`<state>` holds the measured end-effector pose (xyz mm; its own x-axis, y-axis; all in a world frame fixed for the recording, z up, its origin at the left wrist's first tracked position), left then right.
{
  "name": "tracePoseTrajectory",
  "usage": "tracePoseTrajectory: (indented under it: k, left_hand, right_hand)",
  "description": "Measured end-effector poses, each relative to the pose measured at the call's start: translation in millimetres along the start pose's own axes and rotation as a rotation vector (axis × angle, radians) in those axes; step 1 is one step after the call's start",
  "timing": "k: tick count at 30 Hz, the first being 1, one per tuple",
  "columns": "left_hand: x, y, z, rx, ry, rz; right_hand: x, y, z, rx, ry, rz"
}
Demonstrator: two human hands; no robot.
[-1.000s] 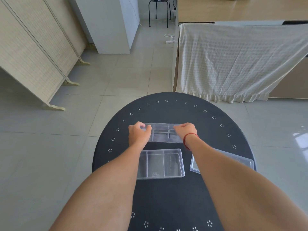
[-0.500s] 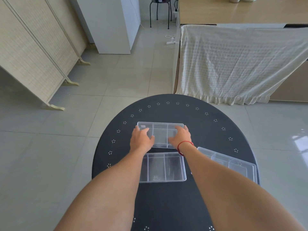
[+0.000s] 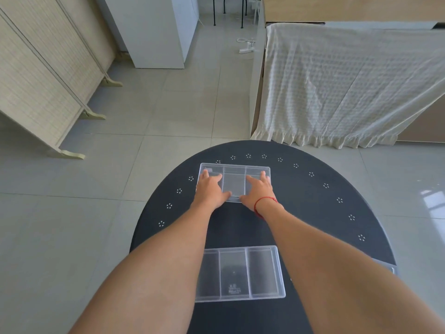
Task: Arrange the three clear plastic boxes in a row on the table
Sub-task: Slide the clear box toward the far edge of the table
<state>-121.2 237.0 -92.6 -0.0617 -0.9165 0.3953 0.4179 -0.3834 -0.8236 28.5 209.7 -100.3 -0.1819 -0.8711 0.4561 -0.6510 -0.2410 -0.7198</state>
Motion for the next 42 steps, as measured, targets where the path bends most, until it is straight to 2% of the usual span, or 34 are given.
tracePoseTrajectory:
  k: [12, 17, 26, 29, 36, 42]
  left_hand:
    - [-64, -24, 15, 0.089, 0.100, 0.110]
    - [-71, -25, 14, 0.127, 0.096, 0.213]
    - [-65, -27, 24, -0.077, 0.153, 0.189]
    - [-49, -26, 28, -0.110, 0.166, 0.175]
    - [21, -9, 63, -0.088, 0.169, 0.138]
    - [100, 54, 127, -0.020, 0.193, -0.024]
  right_hand:
    - [-56, -18, -21, 0.025, -0.028, 0.068]
    - [-66, -28, -25, 0.061, -0.021, 0.105]
    - [-66, -32, -30, 0.240, -0.032, 0.106]
    - [-50, -35, -26, 0.188, -0.009, 0.116]
    - [17, -62, 24, 0.069, 0.059, 0.137]
    - [98, -96, 127, -0.030, 0.240, 0.210]
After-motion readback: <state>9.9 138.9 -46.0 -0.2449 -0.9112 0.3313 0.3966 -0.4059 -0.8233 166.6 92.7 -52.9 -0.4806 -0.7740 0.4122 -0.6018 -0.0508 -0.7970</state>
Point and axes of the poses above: each hand's wrist, its own x-axis away from the middle knuckle, its own y-axis out of the palm, z = x × y, the point moved 7 cm from there along -x, towards the middle knuckle, and after that the axes turned 4 degrees about -x, right-handed, at the moved point
